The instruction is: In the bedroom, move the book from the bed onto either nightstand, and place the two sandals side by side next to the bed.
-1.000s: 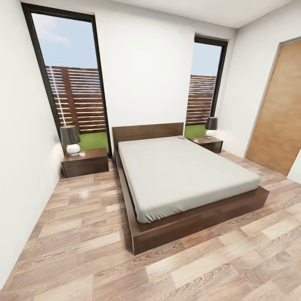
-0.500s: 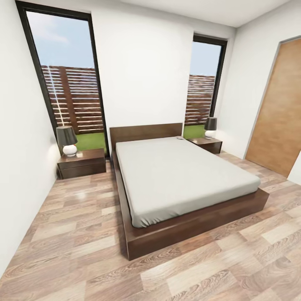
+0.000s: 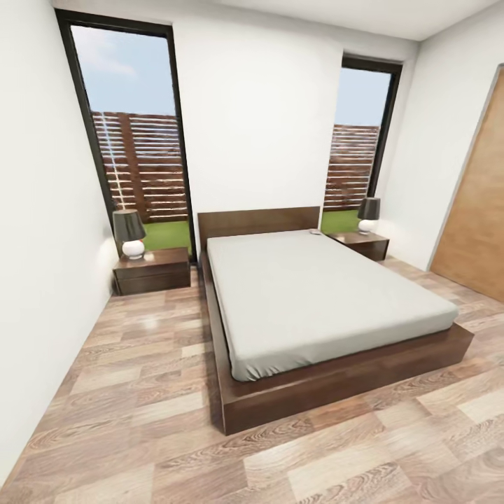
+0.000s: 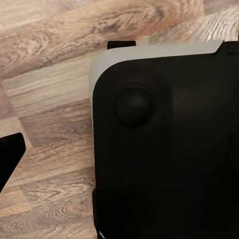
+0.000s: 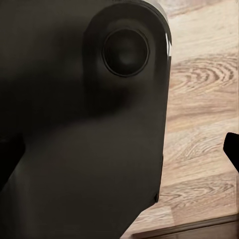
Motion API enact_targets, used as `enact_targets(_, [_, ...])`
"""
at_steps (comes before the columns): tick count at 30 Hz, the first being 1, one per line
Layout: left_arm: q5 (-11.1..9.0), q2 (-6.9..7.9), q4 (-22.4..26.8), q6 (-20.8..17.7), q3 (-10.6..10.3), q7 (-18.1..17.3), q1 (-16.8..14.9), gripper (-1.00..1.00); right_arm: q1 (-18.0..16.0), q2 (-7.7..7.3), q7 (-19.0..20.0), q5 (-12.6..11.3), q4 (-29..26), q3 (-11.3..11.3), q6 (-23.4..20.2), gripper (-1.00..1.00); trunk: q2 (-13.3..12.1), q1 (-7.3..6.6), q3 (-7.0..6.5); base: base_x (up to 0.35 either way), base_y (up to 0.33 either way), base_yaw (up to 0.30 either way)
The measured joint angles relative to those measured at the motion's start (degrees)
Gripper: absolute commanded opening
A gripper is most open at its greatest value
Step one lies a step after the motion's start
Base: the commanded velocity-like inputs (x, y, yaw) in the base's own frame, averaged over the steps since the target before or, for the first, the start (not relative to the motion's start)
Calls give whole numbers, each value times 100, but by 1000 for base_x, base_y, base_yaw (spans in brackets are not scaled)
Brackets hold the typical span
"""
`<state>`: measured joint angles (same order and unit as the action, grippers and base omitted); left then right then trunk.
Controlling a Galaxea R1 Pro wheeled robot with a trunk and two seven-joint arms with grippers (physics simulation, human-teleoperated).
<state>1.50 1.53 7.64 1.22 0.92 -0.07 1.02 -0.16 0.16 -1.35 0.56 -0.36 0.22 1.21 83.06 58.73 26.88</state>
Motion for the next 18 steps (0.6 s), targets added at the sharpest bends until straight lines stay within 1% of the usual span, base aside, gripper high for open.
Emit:
enact_targets(3, [-74, 17, 188, -8, 101, 3, 0, 100, 0, 0, 0, 0, 0, 1, -1, 100, 0, 0, 0, 1, -1, 196])
enact_targets(8, [-279, 27, 591, -65, 324, 9, -12, 100, 0, -7, -5, -5, -18, 1, 0, 100, 0, 0, 0, 0, 0, 183])
enact_targets(11, [-386, 24, 809, -139, 403, 19, -40, 100, 0, -30, -8, -6, -84, 0, 3, 100, 0, 0, 0, 0, 0, 116])
enact_targets(15, [-483, 17, 1013, -383, 458, 101, -177, 100, 0, -131, -39, -8, -272, -13, 1, 100, -1, 0, -2, 0, 0, 54])
enact_targets(18, [-544, 4, 1087, -641, 477, 191, -377, 100, -1, -274, -119, -21, -429, -66, -4, 100, -1, 0, -2, 0, 0, 24])
